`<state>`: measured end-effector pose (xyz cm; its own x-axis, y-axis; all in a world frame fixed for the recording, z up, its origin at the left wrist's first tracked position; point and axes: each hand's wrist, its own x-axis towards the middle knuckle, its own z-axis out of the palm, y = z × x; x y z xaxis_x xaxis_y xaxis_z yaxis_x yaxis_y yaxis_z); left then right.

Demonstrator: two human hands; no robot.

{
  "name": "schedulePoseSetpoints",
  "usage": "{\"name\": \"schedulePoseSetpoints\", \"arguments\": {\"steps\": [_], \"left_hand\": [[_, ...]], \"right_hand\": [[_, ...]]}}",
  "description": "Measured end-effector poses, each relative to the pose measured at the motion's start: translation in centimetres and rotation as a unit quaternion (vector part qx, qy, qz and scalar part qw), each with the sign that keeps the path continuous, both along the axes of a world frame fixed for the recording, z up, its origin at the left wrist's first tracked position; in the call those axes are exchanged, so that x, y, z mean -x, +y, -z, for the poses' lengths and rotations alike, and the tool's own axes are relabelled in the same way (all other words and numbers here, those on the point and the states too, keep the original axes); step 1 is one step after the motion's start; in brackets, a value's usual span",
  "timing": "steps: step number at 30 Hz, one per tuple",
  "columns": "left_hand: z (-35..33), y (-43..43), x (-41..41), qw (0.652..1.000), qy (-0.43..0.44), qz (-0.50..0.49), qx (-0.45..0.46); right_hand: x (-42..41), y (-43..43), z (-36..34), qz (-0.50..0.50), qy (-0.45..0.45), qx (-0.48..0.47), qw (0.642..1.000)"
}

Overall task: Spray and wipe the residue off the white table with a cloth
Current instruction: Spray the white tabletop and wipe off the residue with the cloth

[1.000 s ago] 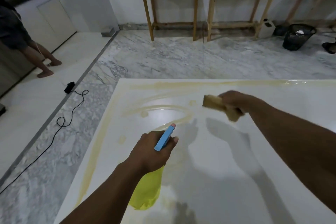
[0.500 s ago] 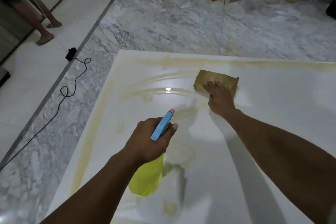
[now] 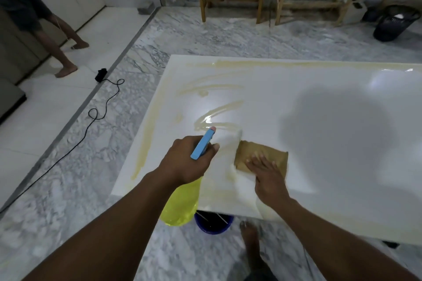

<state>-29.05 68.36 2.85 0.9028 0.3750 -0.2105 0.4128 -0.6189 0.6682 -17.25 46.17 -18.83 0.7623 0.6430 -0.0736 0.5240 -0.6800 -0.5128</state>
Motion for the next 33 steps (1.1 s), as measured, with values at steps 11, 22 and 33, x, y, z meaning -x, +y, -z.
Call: {"name": "schedulePoseSetpoints", "arguments": {"steps": [11, 22, 33], "left_hand": [[-4.1, 0.1, 9.7, 0.999, -0.016, -0.019, 0.045], [-1.3, 5.4, -5.1, 0.999, -0.031, -0.012, 0.023], [2.5, 10.5, -16.8, 0.998, -0.041, -0.053, 0.020]], "right_hand": [[2.1, -1.5, -11.4, 0.179, 0.380, -0.120, 0.899], [-22.3, 7.5, -16.9, 0.086, 0.479, -0.010, 0.873], [-41.0, 23.1, -10.0, 0.017, 0.027, 0.146, 0.989]]}}
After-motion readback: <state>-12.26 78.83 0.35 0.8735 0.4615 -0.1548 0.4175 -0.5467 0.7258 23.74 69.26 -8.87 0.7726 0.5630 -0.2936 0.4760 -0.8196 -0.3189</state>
